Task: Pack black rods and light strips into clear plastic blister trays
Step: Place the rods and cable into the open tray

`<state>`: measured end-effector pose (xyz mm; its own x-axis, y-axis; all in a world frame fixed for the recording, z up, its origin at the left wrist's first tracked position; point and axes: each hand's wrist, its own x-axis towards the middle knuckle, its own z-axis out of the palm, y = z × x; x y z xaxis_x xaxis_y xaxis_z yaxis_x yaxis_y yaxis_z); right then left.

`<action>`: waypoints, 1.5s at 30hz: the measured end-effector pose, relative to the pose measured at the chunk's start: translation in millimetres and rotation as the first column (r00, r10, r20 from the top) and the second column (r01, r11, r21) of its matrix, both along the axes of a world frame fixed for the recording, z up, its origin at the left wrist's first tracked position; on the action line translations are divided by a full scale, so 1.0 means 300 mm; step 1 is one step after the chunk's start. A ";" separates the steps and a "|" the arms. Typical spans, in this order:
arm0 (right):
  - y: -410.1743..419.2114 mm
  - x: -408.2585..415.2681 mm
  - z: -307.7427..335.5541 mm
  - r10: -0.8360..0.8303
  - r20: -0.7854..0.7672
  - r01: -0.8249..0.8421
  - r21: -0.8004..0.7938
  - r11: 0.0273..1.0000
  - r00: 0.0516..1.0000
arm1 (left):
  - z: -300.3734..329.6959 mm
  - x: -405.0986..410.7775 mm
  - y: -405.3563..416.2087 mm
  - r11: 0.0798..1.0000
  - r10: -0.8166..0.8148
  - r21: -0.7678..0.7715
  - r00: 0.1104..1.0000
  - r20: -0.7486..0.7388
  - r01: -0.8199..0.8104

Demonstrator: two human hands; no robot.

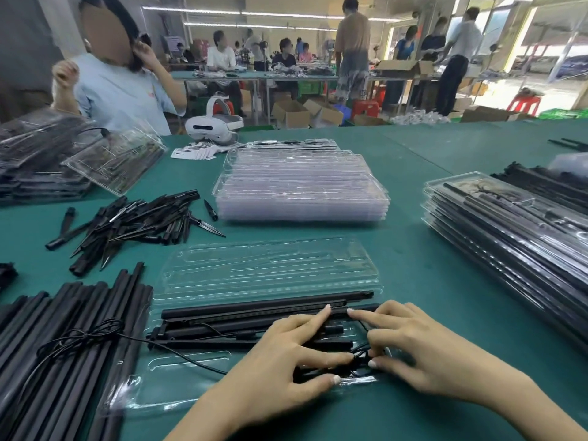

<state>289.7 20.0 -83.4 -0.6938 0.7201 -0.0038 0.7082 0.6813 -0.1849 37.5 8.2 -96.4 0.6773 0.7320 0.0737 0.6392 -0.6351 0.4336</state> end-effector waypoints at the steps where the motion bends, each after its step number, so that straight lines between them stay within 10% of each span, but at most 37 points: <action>1: -0.001 -0.003 0.003 -0.001 0.009 0.001 0.001 1.000 1.000 | -0.002 -0.001 0.001 1.000 0.012 0.004 1.000 -0.019 -0.011; 21: 0.003 -0.001 -0.007 -0.016 -0.014 0.015 -0.034 0.999 1.000 | 0.010 0.007 0.035 0.998 0.066 -0.003 0.978 -0.199 -0.068; 30: 0.006 0.002 -0.022 -0.056 -0.172 0.052 -0.029 0.998 0.983 | 0.129 -0.657 -0.057 0.793 0.595 0.251 0.793 -0.129 -0.555; 45: 0.002 0.004 -0.025 -0.057 -0.238 0.053 -0.023 0.998 0.970 | -0.019 -0.858 -0.162 0.823 0.451 0.414 0.891 -0.059 -0.389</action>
<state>290.9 20.8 -91.0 -0.6351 0.7587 0.1450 0.6788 0.6378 -0.3640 -219.9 -40.3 -102.1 0.3356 0.8825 0.3295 0.9186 -0.3841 0.0931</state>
